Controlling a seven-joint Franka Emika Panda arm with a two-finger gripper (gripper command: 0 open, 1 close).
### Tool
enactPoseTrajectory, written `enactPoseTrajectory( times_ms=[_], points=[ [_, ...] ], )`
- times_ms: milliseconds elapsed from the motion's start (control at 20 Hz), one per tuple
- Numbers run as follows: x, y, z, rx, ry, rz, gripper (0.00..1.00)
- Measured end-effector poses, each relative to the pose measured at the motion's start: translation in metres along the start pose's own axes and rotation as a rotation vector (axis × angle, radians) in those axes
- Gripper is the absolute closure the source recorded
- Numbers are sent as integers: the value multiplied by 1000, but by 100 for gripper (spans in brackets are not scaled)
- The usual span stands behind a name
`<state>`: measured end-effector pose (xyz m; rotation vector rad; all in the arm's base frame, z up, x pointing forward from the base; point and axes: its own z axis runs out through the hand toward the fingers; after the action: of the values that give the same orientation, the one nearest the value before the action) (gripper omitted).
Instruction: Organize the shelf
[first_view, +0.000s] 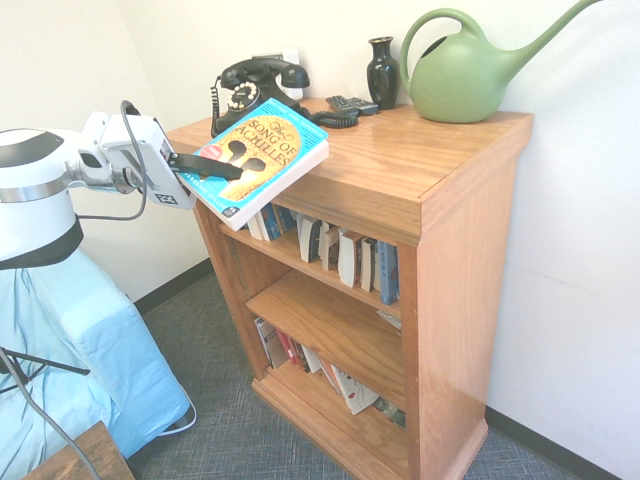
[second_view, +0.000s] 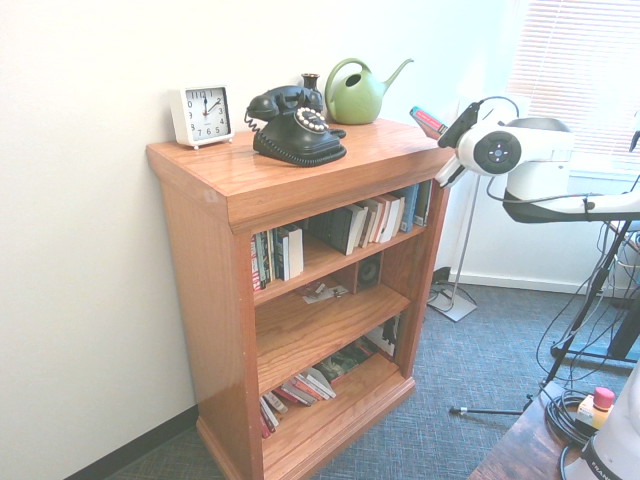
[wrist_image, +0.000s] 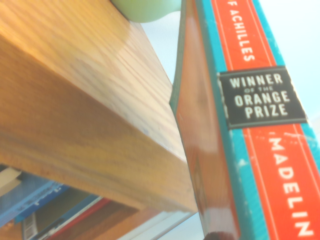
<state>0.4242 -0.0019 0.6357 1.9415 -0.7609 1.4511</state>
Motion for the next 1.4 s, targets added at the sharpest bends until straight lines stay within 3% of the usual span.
enactPoseTrajectory(
  times_ms=[350,750,1400],
  points=[
    [-17,47,-23,72,-104,122,100],
    [-57,63,-49,211,-244,218,100],
    [-131,5,-72,402,-518,253,100]
  ],
)
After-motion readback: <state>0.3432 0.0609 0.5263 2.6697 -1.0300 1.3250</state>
